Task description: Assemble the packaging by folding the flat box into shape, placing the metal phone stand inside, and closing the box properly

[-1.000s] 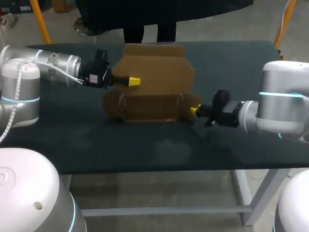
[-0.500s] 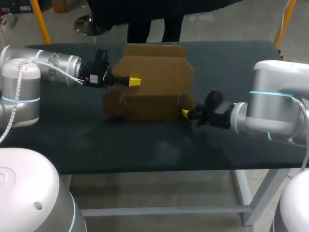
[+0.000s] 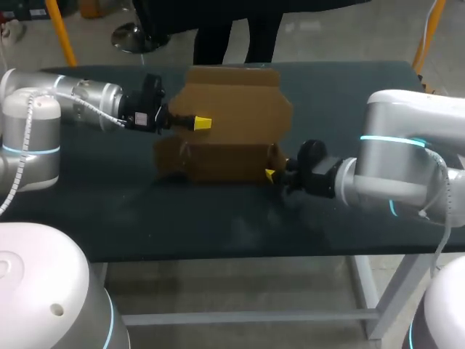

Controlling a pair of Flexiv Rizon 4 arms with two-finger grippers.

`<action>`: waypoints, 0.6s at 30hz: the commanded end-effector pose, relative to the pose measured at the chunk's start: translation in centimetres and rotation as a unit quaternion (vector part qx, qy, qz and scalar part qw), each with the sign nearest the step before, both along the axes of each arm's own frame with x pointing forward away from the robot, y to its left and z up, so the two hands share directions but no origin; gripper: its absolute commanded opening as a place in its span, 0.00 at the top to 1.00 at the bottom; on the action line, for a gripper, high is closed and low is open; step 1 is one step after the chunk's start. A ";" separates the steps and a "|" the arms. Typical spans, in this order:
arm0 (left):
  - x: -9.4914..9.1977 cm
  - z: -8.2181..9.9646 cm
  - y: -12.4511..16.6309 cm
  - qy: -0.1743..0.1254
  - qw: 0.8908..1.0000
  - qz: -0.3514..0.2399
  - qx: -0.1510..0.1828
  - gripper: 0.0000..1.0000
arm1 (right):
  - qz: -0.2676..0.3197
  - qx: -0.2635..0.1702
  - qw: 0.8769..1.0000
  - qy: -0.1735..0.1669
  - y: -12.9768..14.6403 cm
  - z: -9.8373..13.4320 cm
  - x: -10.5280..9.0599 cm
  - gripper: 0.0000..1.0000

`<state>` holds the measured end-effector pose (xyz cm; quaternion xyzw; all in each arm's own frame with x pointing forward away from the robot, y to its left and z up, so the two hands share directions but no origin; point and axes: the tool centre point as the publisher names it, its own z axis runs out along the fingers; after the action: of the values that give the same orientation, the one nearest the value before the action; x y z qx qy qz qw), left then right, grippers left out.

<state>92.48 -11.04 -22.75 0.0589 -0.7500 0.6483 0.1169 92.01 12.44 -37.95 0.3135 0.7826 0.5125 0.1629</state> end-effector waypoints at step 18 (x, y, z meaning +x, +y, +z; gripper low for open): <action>0.1 -0.3 -0.2 0.000 1.000 -0.002 0.000 1.00 | -0.110 0.003 0.994 0.019 -0.4 -1.5 -2.3 0.57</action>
<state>92.49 -11.14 -22.75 0.0585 -0.7500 0.6484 0.1171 90.34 11.63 -39.01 0.3873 0.7599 0.4966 0.1608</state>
